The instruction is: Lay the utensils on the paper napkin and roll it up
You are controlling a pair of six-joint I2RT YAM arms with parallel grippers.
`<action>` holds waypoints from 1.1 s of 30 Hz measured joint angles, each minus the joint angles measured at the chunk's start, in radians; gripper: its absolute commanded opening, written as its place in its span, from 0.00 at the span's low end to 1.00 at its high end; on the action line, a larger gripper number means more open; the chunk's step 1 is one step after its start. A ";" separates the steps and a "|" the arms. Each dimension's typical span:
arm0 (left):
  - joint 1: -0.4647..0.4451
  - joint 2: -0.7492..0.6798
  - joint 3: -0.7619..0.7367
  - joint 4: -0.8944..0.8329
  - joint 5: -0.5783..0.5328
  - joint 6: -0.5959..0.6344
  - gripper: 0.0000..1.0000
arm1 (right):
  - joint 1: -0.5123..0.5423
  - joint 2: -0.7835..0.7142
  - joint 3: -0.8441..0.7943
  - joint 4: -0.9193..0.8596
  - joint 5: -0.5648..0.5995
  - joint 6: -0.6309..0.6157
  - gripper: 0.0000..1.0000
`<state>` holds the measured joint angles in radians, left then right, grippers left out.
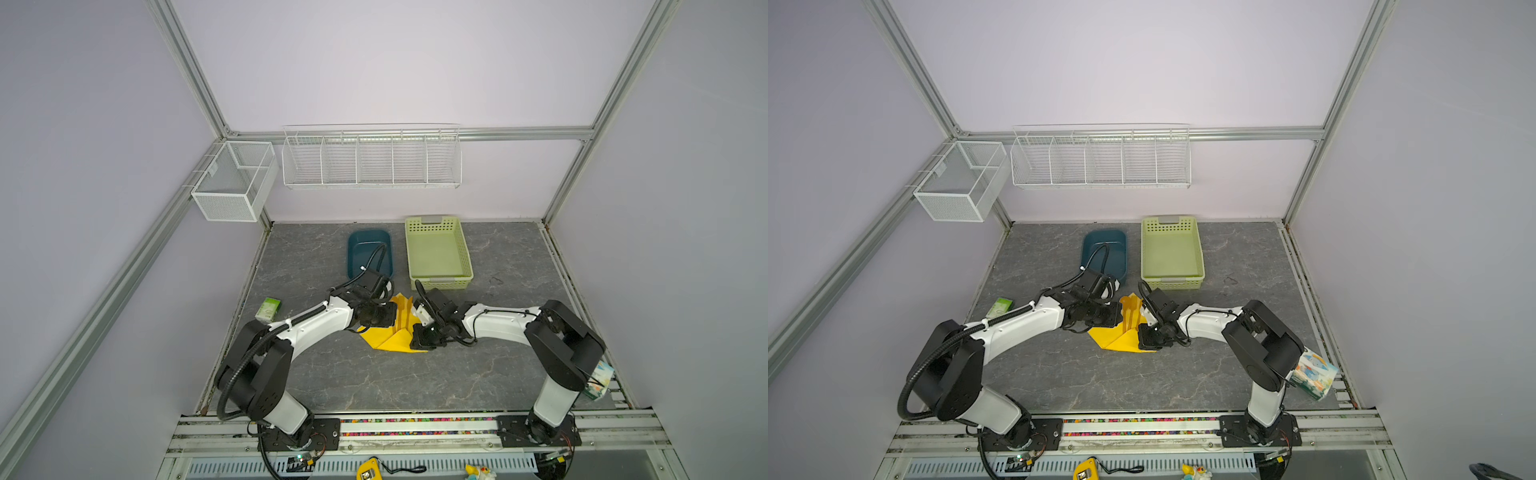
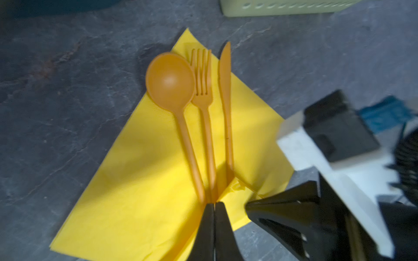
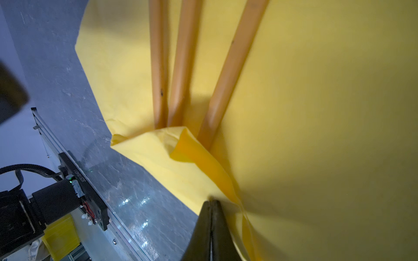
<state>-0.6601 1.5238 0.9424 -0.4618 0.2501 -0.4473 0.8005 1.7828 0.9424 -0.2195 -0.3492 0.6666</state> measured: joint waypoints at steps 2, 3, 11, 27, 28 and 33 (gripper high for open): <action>-0.003 -0.026 -0.037 0.004 0.043 0.000 0.00 | 0.000 0.000 0.000 0.000 0.000 0.000 0.08; -0.004 -0.033 -0.060 0.007 0.064 0.000 0.00 | 0.000 0.000 0.000 0.000 0.000 0.000 0.08; -0.009 -0.025 -0.190 0.023 0.142 0.000 0.00 | 0.000 0.000 0.000 0.000 0.000 0.008 0.08; -0.009 0.039 -0.196 0.080 0.156 -0.001 0.00 | 0.000 0.000 0.000 0.000 0.000 0.011 0.08; -0.009 0.039 -0.196 0.084 0.159 -0.003 0.00 | 0.000 0.000 0.000 0.000 0.000 0.011 0.08; -0.009 0.038 -0.196 0.095 0.166 -0.008 0.00 | 0.000 0.000 0.000 0.000 0.000 0.011 0.08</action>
<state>-0.6689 1.5616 0.7467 -0.3664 0.4164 -0.4557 0.8001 1.7828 0.9424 -0.2195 -0.3492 0.6777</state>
